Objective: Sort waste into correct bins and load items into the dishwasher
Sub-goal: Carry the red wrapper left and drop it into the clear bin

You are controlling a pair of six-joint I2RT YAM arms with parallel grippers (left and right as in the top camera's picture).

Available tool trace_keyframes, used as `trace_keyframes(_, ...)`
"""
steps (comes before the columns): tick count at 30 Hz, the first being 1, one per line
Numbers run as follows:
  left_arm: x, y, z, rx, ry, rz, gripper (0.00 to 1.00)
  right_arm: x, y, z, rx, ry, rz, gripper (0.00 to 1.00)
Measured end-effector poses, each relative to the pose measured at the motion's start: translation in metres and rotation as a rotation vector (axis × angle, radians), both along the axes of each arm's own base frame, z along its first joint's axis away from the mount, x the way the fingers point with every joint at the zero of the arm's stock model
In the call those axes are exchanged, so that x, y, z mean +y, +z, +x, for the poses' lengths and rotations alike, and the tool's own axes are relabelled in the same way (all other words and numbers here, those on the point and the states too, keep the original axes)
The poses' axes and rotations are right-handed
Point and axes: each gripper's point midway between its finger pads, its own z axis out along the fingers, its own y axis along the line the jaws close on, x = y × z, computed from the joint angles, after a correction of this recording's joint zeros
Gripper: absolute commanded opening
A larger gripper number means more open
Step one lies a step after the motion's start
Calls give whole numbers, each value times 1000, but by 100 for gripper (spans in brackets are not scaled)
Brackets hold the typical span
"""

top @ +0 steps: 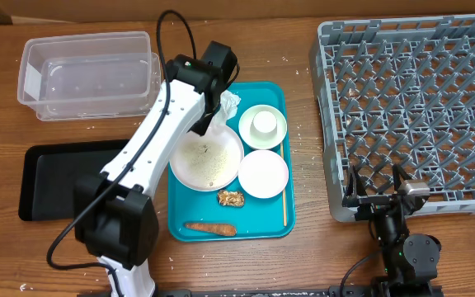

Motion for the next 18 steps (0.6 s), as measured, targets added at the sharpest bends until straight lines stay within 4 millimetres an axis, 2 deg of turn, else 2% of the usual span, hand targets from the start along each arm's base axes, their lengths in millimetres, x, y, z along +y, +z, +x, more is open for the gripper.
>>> trace_keyframes(3,-1,-1,-17,66,12,-23,4,0,0,0,0,1,0,100)
trace_keyframes(7,-1,-1,-20,58,58,-37,4,0,0,0,0,0,0,100)
trace_keyframes(14,-8,6,2,-68,125,-87,4,0,0,0,0,1,0,100)
trace_keyframes(18,-10,38,34,-218,158,-147,4,0,0,0,0,1,0,100)
